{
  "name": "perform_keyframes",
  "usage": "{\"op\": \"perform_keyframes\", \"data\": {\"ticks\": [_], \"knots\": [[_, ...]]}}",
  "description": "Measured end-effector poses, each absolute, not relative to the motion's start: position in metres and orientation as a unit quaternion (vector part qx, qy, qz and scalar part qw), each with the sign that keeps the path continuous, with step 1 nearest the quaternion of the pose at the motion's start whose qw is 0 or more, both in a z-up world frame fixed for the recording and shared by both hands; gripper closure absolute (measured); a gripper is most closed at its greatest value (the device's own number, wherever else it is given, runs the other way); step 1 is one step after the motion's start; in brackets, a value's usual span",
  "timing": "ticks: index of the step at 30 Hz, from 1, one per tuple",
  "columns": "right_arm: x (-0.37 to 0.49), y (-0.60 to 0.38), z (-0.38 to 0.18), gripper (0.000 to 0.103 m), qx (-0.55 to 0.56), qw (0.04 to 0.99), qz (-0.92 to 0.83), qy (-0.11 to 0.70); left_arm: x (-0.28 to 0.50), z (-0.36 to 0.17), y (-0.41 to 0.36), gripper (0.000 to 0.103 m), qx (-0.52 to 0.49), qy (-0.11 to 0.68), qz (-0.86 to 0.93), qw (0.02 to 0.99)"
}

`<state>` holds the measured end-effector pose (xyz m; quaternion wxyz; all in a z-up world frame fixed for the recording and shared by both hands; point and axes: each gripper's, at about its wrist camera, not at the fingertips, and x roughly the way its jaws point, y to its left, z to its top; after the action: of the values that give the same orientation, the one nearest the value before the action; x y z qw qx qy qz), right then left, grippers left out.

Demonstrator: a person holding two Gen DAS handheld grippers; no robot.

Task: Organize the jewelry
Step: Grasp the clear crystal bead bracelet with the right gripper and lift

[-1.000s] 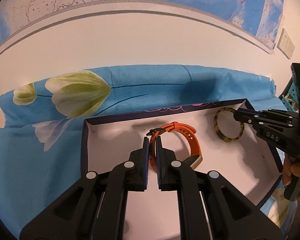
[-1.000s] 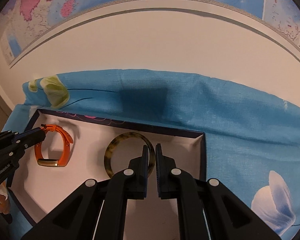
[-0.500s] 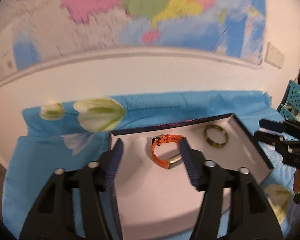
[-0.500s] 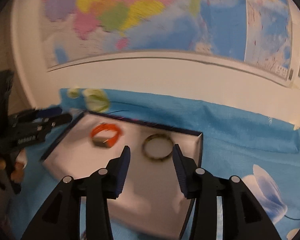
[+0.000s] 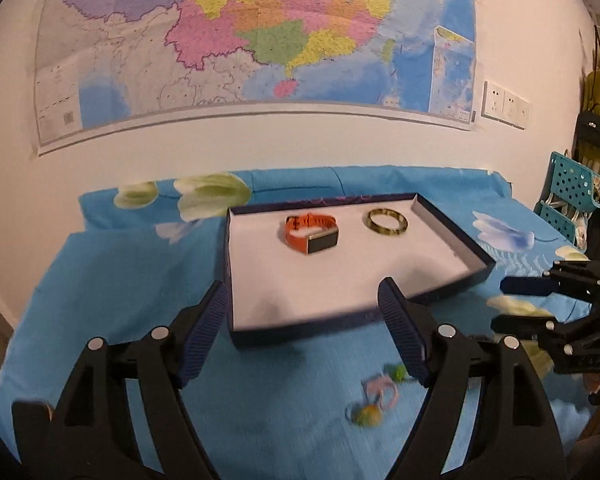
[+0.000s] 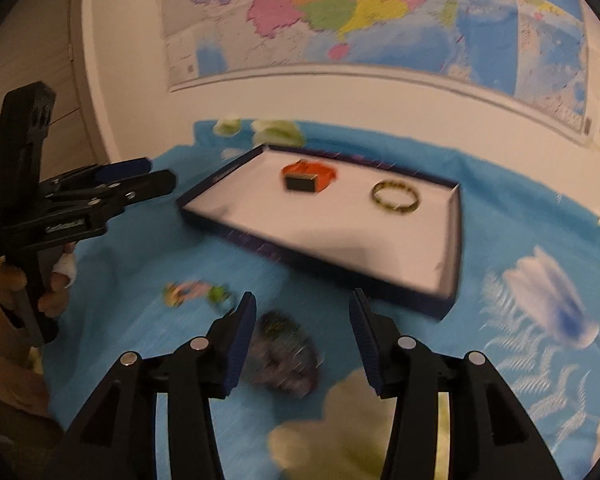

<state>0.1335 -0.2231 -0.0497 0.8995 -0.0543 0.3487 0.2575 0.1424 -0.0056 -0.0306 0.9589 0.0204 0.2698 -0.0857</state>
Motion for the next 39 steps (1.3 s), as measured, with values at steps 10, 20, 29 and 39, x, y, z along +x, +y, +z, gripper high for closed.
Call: {"op": "perform_keyframes", "data": {"ticks": [10,20,29,39], "knots": [[0.110,-0.216,-0.065,0.063,-0.067,0.894,0.255,0.363,0.115,-0.046,-0.009,0.026,0.015,0.283,-0.091,0.955],[0.107,-0.199,-0.068,0.077,-0.095,0.895,0.251,0.357,0.104,-0.052,-0.017,0.025,0.026,0.283,-0.096,0.954],[0.114,-0.194,-0.074,0.095,-0.102,0.888,0.242,0.378,0.102,-0.051,-0.018,0.024,0.025,0.282,-0.098,0.954],[0.117,-0.206,-0.070,0.095,-0.053,0.886,0.256,0.382,0.101,-0.051,-0.015,0.024,0.019,0.283,-0.104,0.953]]}}
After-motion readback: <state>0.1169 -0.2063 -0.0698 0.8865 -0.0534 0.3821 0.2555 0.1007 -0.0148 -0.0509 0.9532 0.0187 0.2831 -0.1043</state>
